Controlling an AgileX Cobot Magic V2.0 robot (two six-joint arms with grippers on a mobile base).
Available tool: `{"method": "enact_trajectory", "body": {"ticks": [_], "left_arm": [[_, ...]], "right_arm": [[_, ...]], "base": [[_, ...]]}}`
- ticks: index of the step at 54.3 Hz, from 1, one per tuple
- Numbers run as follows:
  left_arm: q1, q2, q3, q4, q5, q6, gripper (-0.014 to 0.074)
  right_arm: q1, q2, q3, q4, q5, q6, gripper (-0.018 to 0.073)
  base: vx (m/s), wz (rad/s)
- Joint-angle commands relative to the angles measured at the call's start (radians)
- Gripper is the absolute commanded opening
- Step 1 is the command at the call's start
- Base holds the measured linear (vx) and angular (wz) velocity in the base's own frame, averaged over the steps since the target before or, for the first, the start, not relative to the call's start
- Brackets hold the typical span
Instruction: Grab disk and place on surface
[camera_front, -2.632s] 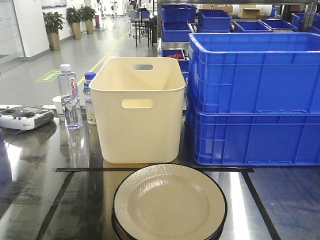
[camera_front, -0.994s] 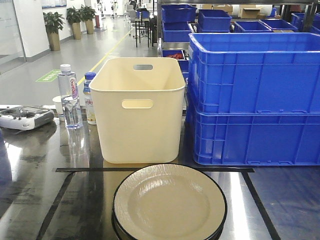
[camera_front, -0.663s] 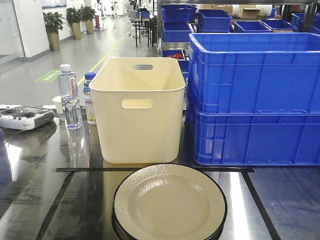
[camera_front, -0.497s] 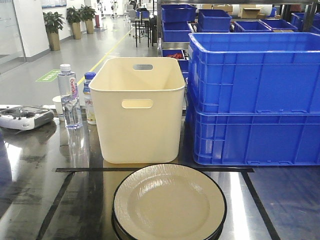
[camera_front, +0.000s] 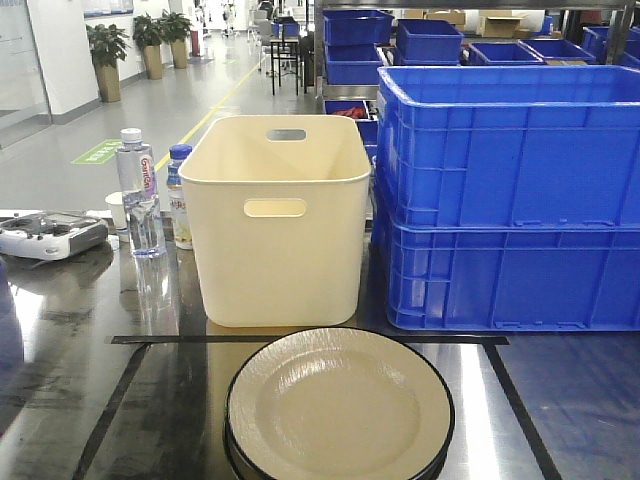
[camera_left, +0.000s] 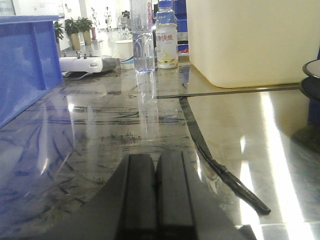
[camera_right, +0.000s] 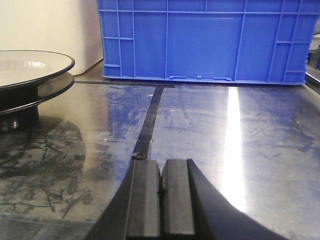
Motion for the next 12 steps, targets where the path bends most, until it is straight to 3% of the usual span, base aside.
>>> {"method": "enact_trajectory", "body": {"ticks": [1, 12], "left_arm": [[-0.006, -0.015, 0.024, -0.012, -0.080, -0.009, -0.0001], [-0.006, -0.015, 0.024, -0.012, -0.080, -0.009, -0.0001]], "right_arm": [[-0.005, -0.013, -0.004, -0.003, -0.082, -0.009, -0.0009], [-0.005, -0.013, -0.004, -0.003, -0.082, -0.009, -0.0009]], "base": [[0.00, 0.00], [0.00, 0.00]]}}
